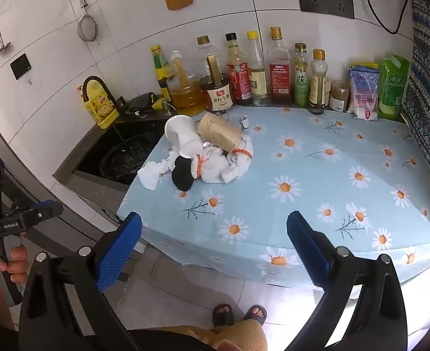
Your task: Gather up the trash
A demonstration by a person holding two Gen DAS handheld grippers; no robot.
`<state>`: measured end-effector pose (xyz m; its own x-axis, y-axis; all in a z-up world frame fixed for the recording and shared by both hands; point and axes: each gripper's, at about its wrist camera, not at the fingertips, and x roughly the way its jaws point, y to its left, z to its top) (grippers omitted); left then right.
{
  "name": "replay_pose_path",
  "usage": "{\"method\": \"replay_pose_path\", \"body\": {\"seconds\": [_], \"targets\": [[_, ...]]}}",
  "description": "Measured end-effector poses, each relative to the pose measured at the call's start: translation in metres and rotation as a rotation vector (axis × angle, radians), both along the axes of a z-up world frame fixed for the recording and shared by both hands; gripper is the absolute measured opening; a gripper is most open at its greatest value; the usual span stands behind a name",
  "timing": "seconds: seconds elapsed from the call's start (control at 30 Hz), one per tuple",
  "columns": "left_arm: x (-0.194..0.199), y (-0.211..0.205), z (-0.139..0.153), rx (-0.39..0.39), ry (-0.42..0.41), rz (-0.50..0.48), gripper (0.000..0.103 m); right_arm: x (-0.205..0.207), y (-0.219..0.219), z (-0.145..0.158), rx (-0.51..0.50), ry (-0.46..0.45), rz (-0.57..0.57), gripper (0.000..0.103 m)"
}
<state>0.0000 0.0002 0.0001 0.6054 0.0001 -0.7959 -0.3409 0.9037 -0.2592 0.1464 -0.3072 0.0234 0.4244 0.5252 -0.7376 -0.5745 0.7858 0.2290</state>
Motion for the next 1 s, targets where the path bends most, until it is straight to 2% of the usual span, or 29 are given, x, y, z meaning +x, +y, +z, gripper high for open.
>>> {"method": "replay_pose_path", "body": {"seconds": [0.23, 1.0], "targets": [[-0.005, 0.002, 0.003, -0.016, -0.008, -0.015, 0.096, -0.003, -0.011, -0.001, 0.016, -0.001, 0.0, 0.098], [-0.002, 0.006, -0.005, 0.008, 0.02, -0.036, 0.096, -0.01, 0.008, 0.0, 0.013, 0.021, -0.015, 0.098]]}}
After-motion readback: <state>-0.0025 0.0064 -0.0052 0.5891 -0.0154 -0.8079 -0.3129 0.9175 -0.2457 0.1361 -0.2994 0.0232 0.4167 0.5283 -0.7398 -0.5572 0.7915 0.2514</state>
